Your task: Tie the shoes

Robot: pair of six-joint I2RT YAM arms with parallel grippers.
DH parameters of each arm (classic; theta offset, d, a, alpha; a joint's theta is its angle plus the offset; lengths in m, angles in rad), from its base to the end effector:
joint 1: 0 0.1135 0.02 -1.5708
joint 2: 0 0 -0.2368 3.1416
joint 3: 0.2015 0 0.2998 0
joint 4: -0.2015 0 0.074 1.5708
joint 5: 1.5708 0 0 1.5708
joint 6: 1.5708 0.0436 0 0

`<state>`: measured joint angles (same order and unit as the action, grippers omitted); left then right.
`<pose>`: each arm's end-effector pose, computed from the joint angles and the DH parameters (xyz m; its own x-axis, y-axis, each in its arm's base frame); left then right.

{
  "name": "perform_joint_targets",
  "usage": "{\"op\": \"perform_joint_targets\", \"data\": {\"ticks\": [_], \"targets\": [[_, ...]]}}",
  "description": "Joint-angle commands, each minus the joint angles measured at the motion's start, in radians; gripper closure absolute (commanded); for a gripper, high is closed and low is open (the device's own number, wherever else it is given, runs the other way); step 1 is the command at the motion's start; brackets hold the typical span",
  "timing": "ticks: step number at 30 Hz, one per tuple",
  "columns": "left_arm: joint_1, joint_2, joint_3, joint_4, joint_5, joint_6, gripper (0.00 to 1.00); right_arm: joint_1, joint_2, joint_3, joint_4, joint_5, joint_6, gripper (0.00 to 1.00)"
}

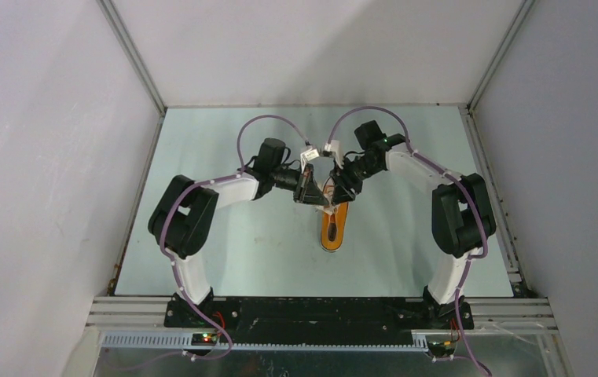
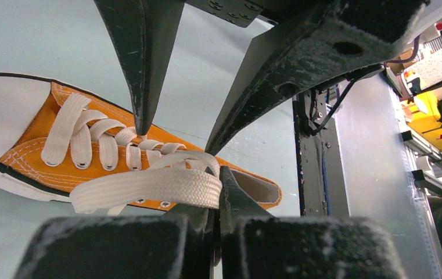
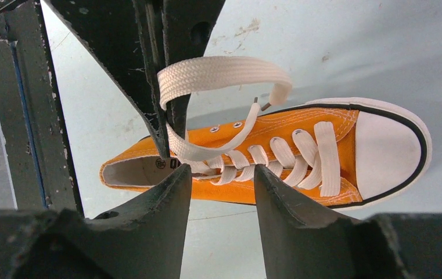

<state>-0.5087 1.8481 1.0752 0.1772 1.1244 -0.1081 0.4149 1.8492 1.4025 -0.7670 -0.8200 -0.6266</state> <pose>0.3423 -0.2359 0.1270 -0.5802 0.2702 -0.7683 0.8045 0.0428 -0.5925 0.3644 0.1953 0.1712 -0.3961 -0.6116 -0.6848 -0.9150 0.2008 0.3499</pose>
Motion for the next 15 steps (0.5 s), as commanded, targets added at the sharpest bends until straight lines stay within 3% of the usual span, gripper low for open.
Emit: {"op": "perform_joint_targets", "data": {"ticks": [1, 15], "targets": [[-0.007, -0.001, 0.025, -0.008, 0.046, 0.048, 1.00, 0.036, -0.013, 0.001, 0.059, -0.031, -0.015, 0.53], [-0.007, -0.009, 0.015, -0.012, 0.066, 0.065, 1.00, 0.061, 0.022, -0.026, 0.201, -0.026, 0.145, 0.61]]}}
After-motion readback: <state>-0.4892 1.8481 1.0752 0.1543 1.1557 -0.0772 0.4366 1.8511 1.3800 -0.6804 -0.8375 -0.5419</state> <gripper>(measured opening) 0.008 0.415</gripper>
